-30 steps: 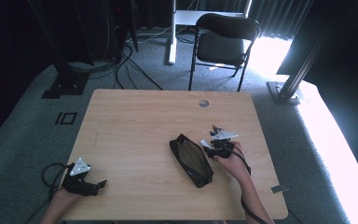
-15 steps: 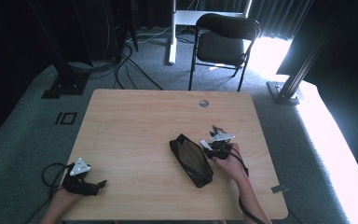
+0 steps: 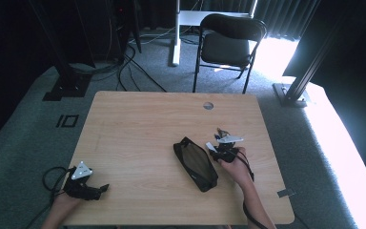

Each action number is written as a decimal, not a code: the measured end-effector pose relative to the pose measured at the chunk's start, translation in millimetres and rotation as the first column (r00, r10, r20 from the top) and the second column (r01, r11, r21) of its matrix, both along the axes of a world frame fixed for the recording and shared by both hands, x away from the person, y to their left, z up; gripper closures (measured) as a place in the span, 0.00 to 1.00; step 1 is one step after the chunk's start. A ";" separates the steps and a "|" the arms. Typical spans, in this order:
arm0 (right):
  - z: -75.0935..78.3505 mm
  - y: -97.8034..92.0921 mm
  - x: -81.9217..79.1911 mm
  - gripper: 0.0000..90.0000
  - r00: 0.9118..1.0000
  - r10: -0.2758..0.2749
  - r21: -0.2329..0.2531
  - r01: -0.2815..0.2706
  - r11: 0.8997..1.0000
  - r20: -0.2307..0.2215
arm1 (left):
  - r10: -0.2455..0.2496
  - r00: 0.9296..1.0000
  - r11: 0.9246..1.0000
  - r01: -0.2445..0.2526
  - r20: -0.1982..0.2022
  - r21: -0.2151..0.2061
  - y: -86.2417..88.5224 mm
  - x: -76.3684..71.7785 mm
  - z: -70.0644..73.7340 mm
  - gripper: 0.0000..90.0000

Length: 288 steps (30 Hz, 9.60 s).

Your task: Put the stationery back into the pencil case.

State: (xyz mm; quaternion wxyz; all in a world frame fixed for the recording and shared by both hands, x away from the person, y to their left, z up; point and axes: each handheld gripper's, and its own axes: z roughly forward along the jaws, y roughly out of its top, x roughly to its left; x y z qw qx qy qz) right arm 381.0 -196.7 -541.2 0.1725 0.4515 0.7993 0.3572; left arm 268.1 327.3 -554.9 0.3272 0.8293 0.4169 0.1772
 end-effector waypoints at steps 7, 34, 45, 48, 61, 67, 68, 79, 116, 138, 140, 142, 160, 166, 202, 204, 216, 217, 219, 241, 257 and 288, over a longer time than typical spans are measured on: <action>16.1 -5.4 -5.7 0.77 0.999 -0.019 0.011 0.019 1.000 0.031 | 0.000 1.000 1.000 0.000 0.000 0.000 0.0 0.0 0.0 0.01; 97.8 21.8 -42.2 0.77 0.984 -0.024 0.086 0.009 0.996 0.178 | 0.000 1.000 1.000 0.000 0.000 0.001 0.0 0.0 0.0 0.01; 98.5 50.8 -50.2 0.77 0.990 0.003 0.099 -0.017 0.995 0.140 | 0.001 1.000 1.000 -0.001 0.001 -0.001 -0.1 0.0 -0.1 0.01; 94.4 59.4 -50.1 0.77 0.992 0.012 0.095 -0.024 0.995 0.125 | 0.000 1.000 1.000 0.000 0.001 0.000 0.0 0.0 0.0 0.01; 59.3 89.8 -39.4 0.77 1.000 0.029 0.004 -0.029 1.000 0.005 | 0.000 1.000 1.000 0.000 0.000 0.000 0.0 0.0 0.0 0.01; 51.5 99.9 -32.3 0.77 0.999 0.024 -0.052 -0.025 0.998 -0.023 | 0.000 1.000 1.000 0.000 0.000 0.000 0.0 0.0 0.0 0.01; 50.6 101.6 -31.2 0.77 0.999 0.022 -0.063 -0.023 0.998 -0.025 | 0.000 1.000 1.000 0.000 0.000 0.000 0.0 0.0 0.0 0.01; 36.7 113.1 -20.3 0.77 0.993 0.041 -0.117 -0.055 0.992 -0.111 | 0.000 1.000 1.000 0.000 0.000 0.000 0.0 0.0 0.0 0.01; 84.7 75.4 -37.4 0.74 0.998 0.055 0.018 -0.055 0.998 -0.013 | -0.001 1.000 1.000 0.001 0.000 0.000 0.0 0.1 0.0 0.01; 55.2 -15.8 -24.3 0.71 0.992 -0.127 0.006 0.126 0.992 0.024 | -0.002 1.000 1.000 0.002 0.000 0.000 0.0 0.1 0.0 0.01; 45.9 -26.1 -20.1 0.71 0.989 -0.147 -0.003 0.148 0.989 0.022 | -0.001 1.000 1.000 0.001 0.000 0.000 0.0 0.1 0.0 0.01; 43.0 -29.0 -18.8 0.71 0.989 -0.149 -0.007 0.149 0.989 0.024 | -0.001 1.000 1.000 0.001 0.000 0.000 0.0 0.1 0.0 0.01; 4.2 -36.4 -4.8 0.76 0.981 -0.193 -0.068 0.190 0.979 -0.037 | -0.001 1.000 1.000 0.001 0.000 0.000 0.0 0.1 0.0 0.01; 1.2 -30.9 -0.3 0.76 0.982 -0.187 -0.095 0.182 0.979 -0.038 | -0.001 1.000 1.000 0.001 0.000 0.000 0.0 0.1 0.0 0.01; 12.3 0.4 17.8 0.88 0.987 -0.146 -0.091 0.140 0.986 -0.072 | -0.001 1.000 1.000 0.001 0.000 0.000 0.0 0.1 0.0 0.01; 20.7 0.3 16.2 0.88 0.986 -0.156 -0.064 0.151 0.986 -0.066 | -0.001 1.000 1.000 0.001 0.000 0.000 0.0 0.1 0.0 0.01; 64.5 5.9 -0.2 0.88 0.990 -0.144 0.031 0.144 0.989 -0.014 | -0.001 1.000 1.000 0.001 0.000 0.000 0.0 0.1 0.0 0.01; 66.7 6.9 -1.6 0.88 0.990 -0.143 0.036 0.144 0.989 -0.009 | -0.001 1.000 1.000 0.001 0.000 0.000 0.0 0.1 0.0 0.01; 71.9 9.5 -5.4 0.88 0.991 -0.136 0.055 0.136 0.989 -0.005 | -0.001 1.000 1.000 0.001 0.000 0.000 0.0 0.1 0.0 0.01; 84.7 66.4 -41.8 0.88 0.999 0.038 0.042 -0.037 0.998 -0.009 | -0.002 1.000 1.000 0.002 0.000 0.000 0.1 0.1 0.0 0.01; 57.9 90.4 -26.8 0.88 0.988 0.045 -0.066 -0.055 0.996 -0.145 | -0.001 1.000 1.000 0.001 0.000 0.000 0.1 0.1 0.0 0.01; 67.5 101.8 -21.5 0.85 0.979 0.103 -0.097 -0.121 0.988 -0.177 | -0.001 1.000 1.000 0.001 0.000 0.000 0.0 0.1 0.0 0.01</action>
